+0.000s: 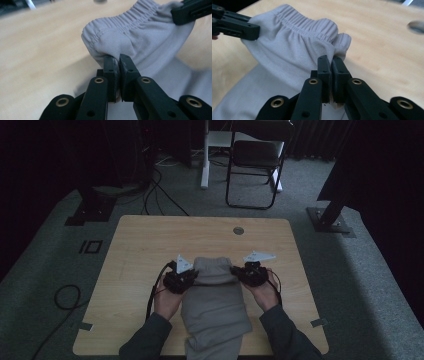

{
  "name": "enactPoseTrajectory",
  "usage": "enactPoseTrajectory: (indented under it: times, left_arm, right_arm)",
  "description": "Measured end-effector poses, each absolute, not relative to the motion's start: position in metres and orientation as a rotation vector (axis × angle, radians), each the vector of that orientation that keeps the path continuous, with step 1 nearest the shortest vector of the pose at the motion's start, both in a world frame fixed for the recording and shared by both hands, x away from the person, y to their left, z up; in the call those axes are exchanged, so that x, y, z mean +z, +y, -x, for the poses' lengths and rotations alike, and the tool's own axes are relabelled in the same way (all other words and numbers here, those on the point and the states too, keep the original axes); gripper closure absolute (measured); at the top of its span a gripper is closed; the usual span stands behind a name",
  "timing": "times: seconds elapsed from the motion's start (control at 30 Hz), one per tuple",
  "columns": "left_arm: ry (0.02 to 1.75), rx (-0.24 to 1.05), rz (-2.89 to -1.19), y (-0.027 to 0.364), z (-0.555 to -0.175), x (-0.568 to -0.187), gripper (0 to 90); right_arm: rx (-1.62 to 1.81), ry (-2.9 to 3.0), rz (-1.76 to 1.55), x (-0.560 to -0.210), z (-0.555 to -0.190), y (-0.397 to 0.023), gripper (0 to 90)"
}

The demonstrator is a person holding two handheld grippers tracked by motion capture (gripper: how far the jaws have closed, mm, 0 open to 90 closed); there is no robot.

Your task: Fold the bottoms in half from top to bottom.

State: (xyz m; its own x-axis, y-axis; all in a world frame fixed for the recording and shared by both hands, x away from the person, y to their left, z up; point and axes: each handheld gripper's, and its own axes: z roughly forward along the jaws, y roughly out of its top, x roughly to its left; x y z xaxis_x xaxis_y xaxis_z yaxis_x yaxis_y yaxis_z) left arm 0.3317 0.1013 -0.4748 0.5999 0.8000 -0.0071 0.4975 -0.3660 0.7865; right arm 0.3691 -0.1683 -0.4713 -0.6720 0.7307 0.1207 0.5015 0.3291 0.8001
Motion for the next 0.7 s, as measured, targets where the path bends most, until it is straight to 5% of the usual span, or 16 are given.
enactPoseTrajectory:
  times: [0.3, 0.7]
  left_arm:
    - [1.069, 0.388, -2.174, 0.094, -0.296, -0.533, 85.2]
    - [1.084, 0.437, -2.135, 0.091, -0.318, -0.547, 85.2]
  right_arm:
    - [1.078, 2.471, -1.072, -0.52, -0.332, -0.159, 86.3]
    - [0.98, 2.506, -1.094, -0.541, -0.343, -0.156, 84.8]
